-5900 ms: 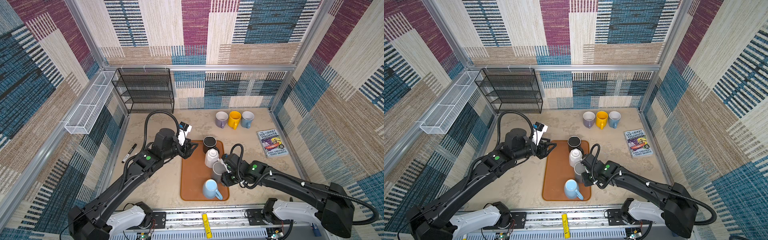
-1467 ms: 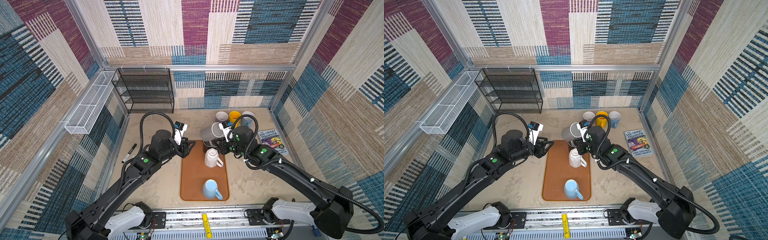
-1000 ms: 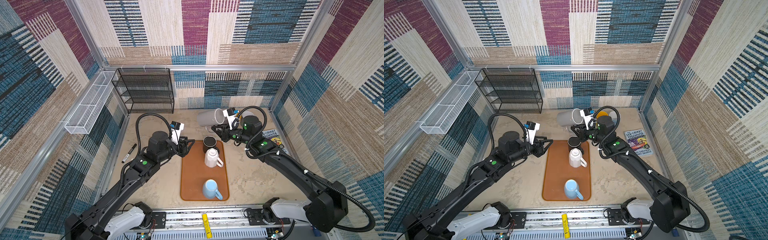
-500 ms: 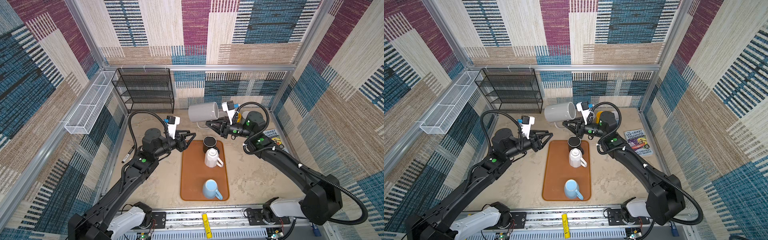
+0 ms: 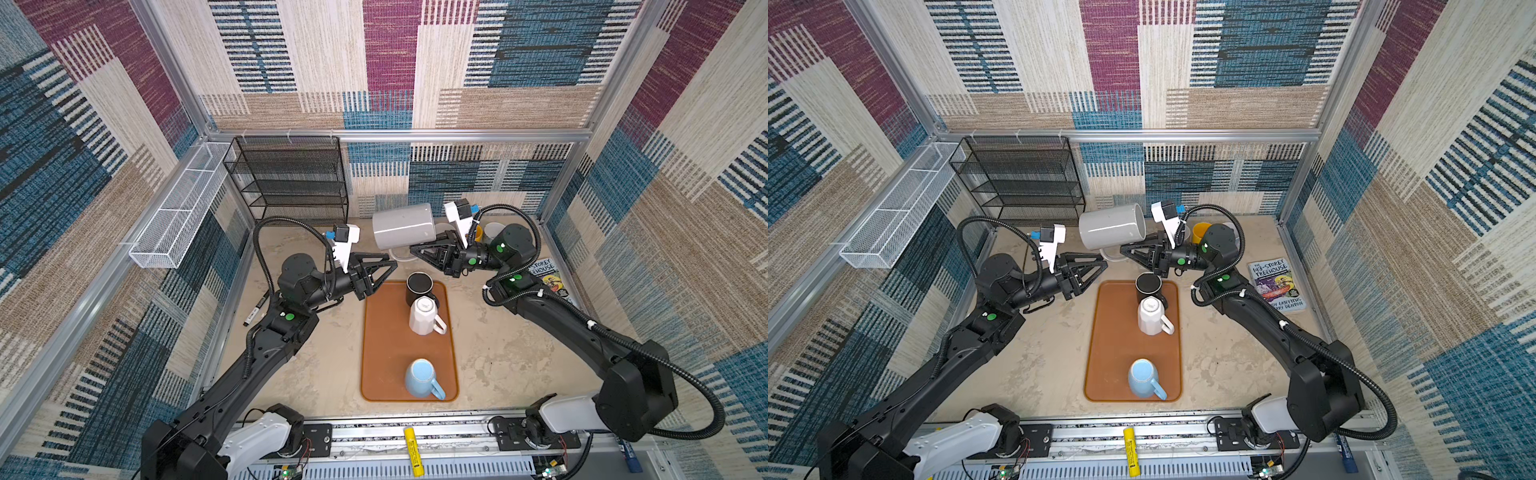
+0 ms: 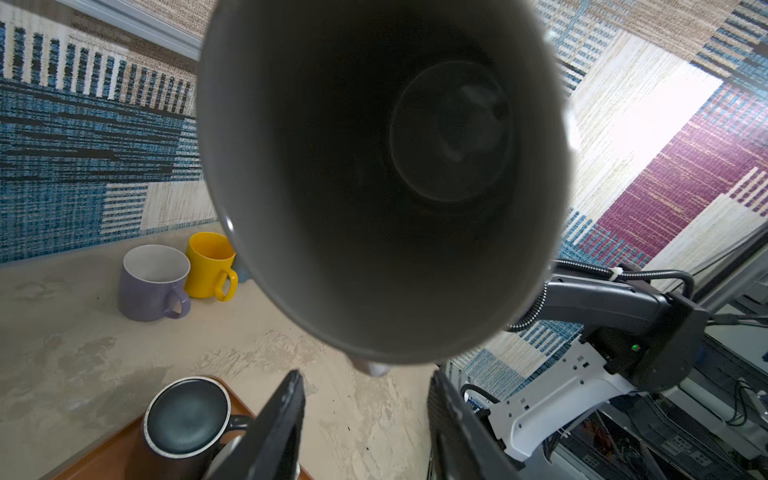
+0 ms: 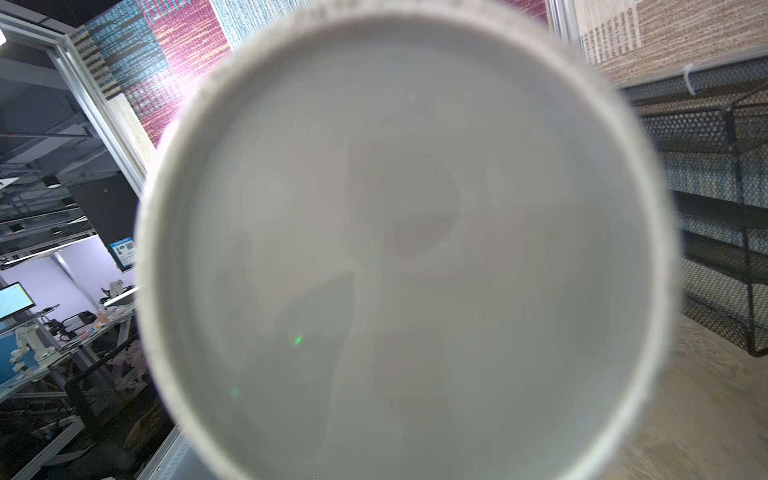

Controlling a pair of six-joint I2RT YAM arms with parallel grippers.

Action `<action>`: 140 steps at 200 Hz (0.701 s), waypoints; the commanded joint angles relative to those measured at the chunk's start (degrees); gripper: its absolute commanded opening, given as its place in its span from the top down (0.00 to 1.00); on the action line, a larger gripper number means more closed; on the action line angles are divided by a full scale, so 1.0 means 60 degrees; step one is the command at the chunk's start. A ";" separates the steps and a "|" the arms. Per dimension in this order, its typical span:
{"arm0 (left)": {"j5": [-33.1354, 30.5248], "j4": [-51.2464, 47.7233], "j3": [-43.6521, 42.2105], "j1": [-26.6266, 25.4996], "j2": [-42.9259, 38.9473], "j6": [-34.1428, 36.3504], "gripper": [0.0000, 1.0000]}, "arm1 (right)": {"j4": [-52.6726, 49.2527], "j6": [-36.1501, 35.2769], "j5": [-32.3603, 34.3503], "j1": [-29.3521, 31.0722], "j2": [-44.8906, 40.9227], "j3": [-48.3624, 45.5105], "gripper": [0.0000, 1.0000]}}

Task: Turn the mug right side up

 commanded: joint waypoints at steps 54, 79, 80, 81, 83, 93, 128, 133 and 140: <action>0.0513 0.2170 -0.0164 0.0034 0.0155 -0.0593 0.51 | 0.2927 0.1700 -0.0362 0.0043 0.0333 -0.0151 1.00; 0.0492 0.2962 -0.0246 0.0033 0.0274 -0.0750 0.52 | 0.2995 0.1723 -0.0240 0.0144 0.0364 -0.0198 1.00; 0.0485 0.2988 -0.0240 0.0026 0.0283 -0.0756 0.52 | 0.2996 0.1724 -0.0235 0.0152 0.0365 -0.0199 1.00; 0.0481 0.3022 -0.0245 0.0023 0.0287 -0.0766 0.52 | 0.2997 0.1725 -0.0240 0.0157 0.0373 -0.0199 1.00; 0.0478 0.3081 -0.0259 0.0024 0.0290 -0.0792 0.52 | 0.3019 0.1729 -0.0229 0.0171 0.0379 -0.0210 1.00; 0.0478 0.3339 -0.0304 0.0022 0.0327 -0.0890 0.53 | 0.3105 0.1768 -0.0192 0.0226 0.0430 -0.0214 1.00; 0.0543 0.3798 -0.0290 0.0032 0.0468 -0.1108 0.55 | 0.3429 0.1956 -0.0071 0.0438 0.0671 -0.0148 1.00; 0.0563 0.3836 -0.0281 0.0023 0.0470 -0.1128 0.55 | 0.3462 0.1960 -0.0055 0.0473 0.0703 -0.0136 1.00; 0.0593 0.3911 -0.0292 0.0033 0.0463 -0.1157 0.56 | 0.3480 0.1978 -0.0026 0.0520 0.0730 -0.0115 1.00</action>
